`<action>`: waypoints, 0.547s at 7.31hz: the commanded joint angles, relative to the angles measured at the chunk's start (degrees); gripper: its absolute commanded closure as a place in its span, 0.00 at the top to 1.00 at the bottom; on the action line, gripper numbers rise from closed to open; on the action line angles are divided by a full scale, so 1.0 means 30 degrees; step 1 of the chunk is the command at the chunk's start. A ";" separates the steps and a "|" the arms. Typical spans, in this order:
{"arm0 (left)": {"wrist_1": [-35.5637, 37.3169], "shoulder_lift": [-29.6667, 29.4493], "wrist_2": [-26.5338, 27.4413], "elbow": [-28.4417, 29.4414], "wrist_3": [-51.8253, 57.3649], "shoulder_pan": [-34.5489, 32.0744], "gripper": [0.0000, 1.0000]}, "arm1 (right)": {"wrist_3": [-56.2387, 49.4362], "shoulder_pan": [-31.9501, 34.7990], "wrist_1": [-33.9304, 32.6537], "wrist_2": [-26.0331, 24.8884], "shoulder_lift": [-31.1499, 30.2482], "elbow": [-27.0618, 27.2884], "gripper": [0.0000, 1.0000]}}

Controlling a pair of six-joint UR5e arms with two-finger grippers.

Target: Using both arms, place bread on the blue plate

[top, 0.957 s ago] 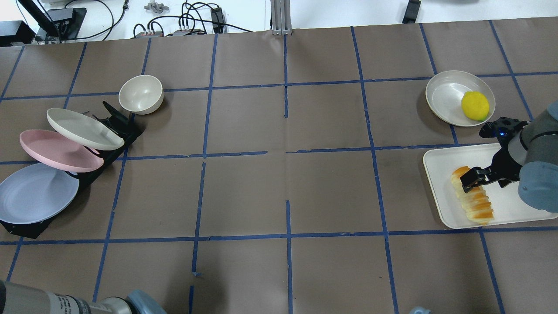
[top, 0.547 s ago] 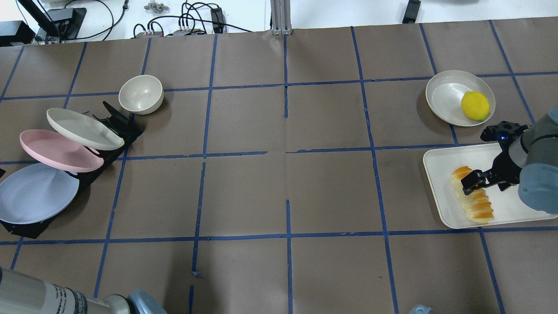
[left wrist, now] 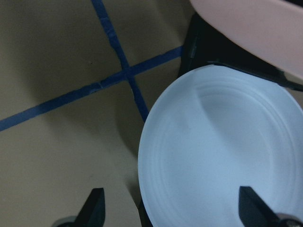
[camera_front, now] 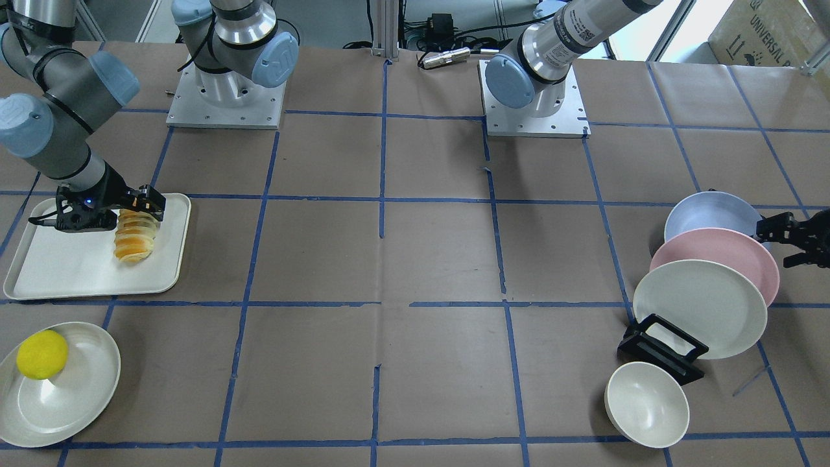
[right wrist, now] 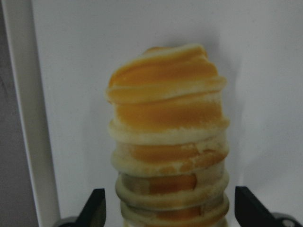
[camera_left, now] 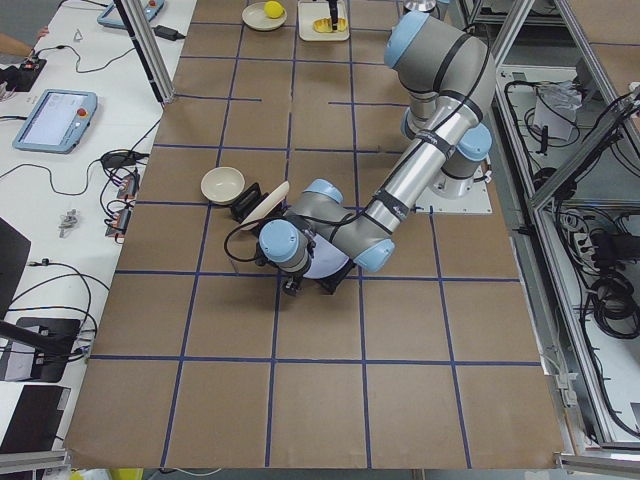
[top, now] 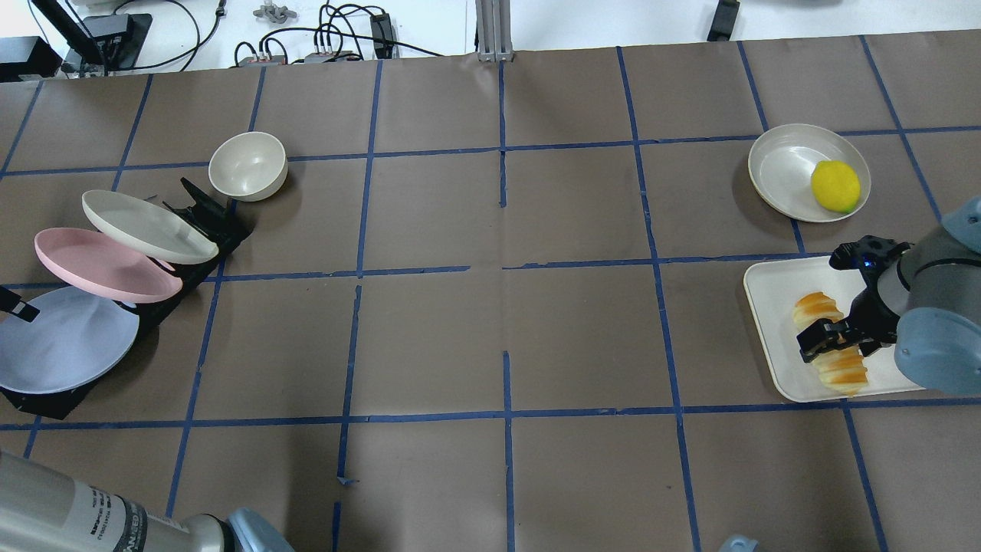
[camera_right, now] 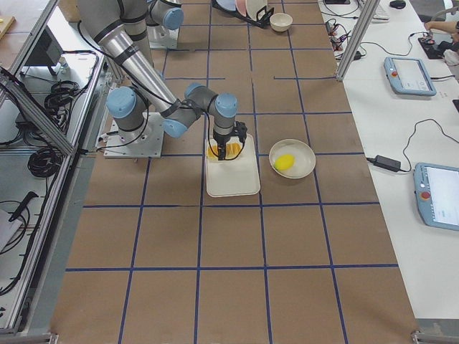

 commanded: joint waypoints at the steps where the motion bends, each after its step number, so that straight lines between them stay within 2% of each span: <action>1: 0.0021 -0.0080 -0.0084 -0.0271 -0.0066 -0.0004 0.98 | 0.0178 -0.0001 -0.0037 0.0030 0.0151 0.0057 0.63; 2: 0.0021 -0.0080 -0.0084 -0.0213 -0.0066 -0.0004 0.89 | 0.0208 -0.0001 -0.0008 -0.0028 0.0122 0.0028 0.32; 3: 0.0021 -0.0109 -0.0026 -0.0154 -0.0153 0.0025 0.75 | 0.0208 -0.0001 -0.0008 -0.0116 0.0093 -0.0030 0.09; 4: 0.0108 -0.0110 0.0148 -0.0066 -0.0154 -0.0004 0.39 | 0.0208 -0.0001 -0.0008 -0.0088 0.0093 -0.0030 0.07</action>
